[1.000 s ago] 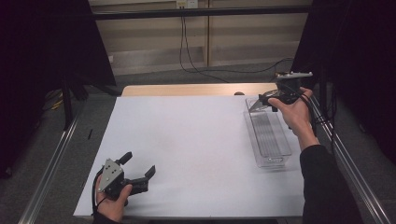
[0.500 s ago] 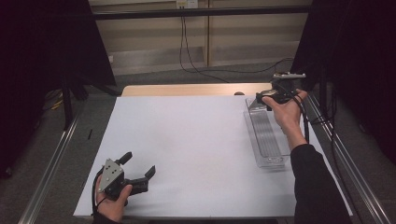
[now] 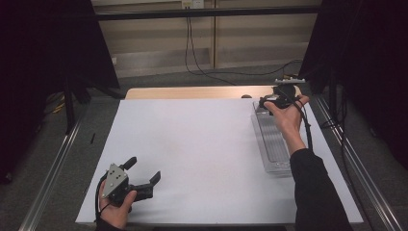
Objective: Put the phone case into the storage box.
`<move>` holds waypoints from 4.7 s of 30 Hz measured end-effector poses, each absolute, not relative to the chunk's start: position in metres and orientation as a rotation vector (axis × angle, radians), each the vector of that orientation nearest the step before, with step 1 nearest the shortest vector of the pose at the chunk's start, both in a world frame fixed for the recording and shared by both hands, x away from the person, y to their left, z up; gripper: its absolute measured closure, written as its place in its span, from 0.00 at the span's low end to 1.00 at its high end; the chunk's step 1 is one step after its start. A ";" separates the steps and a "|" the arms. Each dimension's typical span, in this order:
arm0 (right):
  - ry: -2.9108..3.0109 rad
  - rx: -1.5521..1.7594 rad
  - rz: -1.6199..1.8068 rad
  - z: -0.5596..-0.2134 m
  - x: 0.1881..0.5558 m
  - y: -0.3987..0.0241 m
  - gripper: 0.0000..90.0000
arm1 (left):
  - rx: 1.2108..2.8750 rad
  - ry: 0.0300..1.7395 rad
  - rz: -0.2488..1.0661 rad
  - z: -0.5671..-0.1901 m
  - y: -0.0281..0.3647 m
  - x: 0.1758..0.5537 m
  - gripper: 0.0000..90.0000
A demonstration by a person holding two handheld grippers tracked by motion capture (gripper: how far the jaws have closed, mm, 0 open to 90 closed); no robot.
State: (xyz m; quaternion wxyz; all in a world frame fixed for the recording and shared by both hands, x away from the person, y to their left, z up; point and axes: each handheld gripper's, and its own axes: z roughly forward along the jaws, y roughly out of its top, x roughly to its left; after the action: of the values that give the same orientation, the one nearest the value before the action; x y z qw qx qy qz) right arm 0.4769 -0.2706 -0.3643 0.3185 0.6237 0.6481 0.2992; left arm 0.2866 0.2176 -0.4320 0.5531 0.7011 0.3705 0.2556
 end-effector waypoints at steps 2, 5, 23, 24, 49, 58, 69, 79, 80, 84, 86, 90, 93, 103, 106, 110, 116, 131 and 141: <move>1.692 1.654 0.785 -0.366 0.478 -0.269 0.13 | 1.658 0.874 0.609 -0.432 0.218 0.287 0.03; 1.682 1.661 0.786 -0.367 0.479 -0.269 0.13 | 1.656 0.874 0.607 -0.432 0.218 0.287 0.03; 1.683 1.721 0.771 -0.367 0.489 -0.271 0.13 | 1.669 0.873 0.606 -0.433 0.218 0.287 0.03; 1.686 1.719 0.767 -0.367 0.490 -0.271 0.13 | 1.666 0.875 0.602 -0.433 0.218 0.287 0.03; 1.713 1.707 0.722 -0.362 0.513 -0.265 0.13 | 1.668 0.872 0.602 -0.433 0.217 0.288 0.03; 1.722 1.698 0.739 -0.363 0.518 -0.265 0.13 | 1.669 0.873 0.609 -0.433 0.217 0.288 0.03; 1.721 1.683 0.759 -0.364 0.522 -0.265 0.12 | 1.670 0.873 0.607 -0.433 0.218 0.288 0.03; 1.726 1.675 0.801 -0.364 0.523 -0.266 0.06 | 1.672 0.874 0.609 -0.433 0.217 0.287 0.03; 1.726 1.675 0.803 -0.364 0.523 -0.266 0.05 | 1.672 0.874 0.609 -0.433 0.218 0.287 0.03; 1.724 1.669 0.825 -0.364 0.523 -0.268 0.03 | 1.670 0.877 0.611 -0.433 0.218 0.287 0.03; 1.720 1.670 0.835 -0.363 0.523 -0.269 0.03 | 1.672 0.874 0.611 -0.433 0.218 0.287 0.03; 1.722 1.651 0.862 -0.362 0.523 -0.270 0.02 | 1.671 0.876 0.611 -0.433 0.218 0.287 0.03; 1.720 1.656 0.871 -0.362 0.523 -0.271 0.02 | 1.673 0.871 0.617 -0.433 0.218 0.287 0.03; 1.699 1.630 0.938 -0.358 0.522 -0.274 0.02 | 1.669 0.871 0.614 -0.433 0.218 0.286 0.03; 1.683 1.616 0.953 -0.355 0.521 -0.276 0.02 | 1.672 0.868 0.615 -0.433 0.218 0.287 0.03; 1.656 1.612 0.996 -0.354 0.520 -0.279 0.01 | 1.673 0.870 0.613 -0.433 0.219 0.287 0.03; 1.638 1.566 1.050 -0.348 0.517 -0.280 0.01 | 1.673 0.869 0.614 -0.433 0.218 0.287 0.03; 1.595 1.494 1.144 -0.335 0.507 -0.286 0.01 | 1.672 0.869 0.613 -0.432 0.219 0.287 0.03; 1.585 1.444 1.186 -0.333 0.496 -0.292 0.01 | 1.652 0.897 0.618 -0.433 0.221 0.288 0.03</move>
State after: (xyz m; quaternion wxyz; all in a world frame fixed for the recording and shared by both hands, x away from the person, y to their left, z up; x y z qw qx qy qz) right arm 0.4962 -0.2924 -0.3332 0.3386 0.5545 0.6086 0.4555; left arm 0.2884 0.2208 -0.4328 0.5493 0.6977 0.3787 0.2610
